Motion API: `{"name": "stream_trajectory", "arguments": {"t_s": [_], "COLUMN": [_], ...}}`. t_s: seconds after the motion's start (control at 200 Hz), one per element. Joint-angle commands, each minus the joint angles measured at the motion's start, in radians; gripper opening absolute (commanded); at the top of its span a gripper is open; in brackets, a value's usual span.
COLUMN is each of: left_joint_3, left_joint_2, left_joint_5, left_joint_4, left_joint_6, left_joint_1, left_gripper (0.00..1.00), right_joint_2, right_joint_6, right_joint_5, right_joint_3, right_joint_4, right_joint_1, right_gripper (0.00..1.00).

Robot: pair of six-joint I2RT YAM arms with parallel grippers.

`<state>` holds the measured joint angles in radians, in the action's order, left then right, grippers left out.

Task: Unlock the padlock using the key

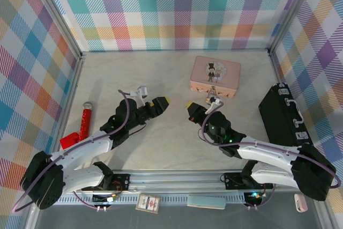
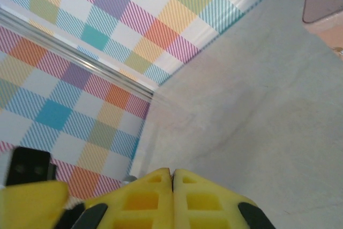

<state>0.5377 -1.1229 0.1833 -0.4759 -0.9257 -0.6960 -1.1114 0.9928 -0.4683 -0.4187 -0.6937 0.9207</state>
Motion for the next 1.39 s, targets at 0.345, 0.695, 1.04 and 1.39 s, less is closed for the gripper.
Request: {"name": "stream_trajectory", "arguments": {"t_s": [0.345, 0.695, 1.04, 1.39], "left_joint_3": [-0.015, 0.021, 0.030, 0.034], "left_joint_2": [-0.139, -0.199, -0.227, -0.223], "left_joint_5": [0.022, 0.047, 0.067, 0.068], "left_joint_4": [-0.387, -0.433, -0.480, -0.475], "left_joint_6": [-0.171, -0.186, -0.203, -0.199], "left_joint_1": [-0.078, -0.090, -0.096, -0.100], "left_gripper": [0.46, 0.37, 0.25, 0.11], "right_joint_2": [-0.088, -0.104, -0.101, -0.096], "right_joint_6": [0.134, 0.157, 0.170, 0.199], "right_joint_5": [-0.009, -0.001, -0.010, -0.024], "right_joint_3": [0.008, 0.009, 0.019, 0.024], "right_joint_4": [-0.249, -0.274, -0.278, -0.247], "right_joint_1": [0.033, 0.040, 0.040, 0.040], "right_gripper": [0.00, 0.00, 0.00, 0.00]}}
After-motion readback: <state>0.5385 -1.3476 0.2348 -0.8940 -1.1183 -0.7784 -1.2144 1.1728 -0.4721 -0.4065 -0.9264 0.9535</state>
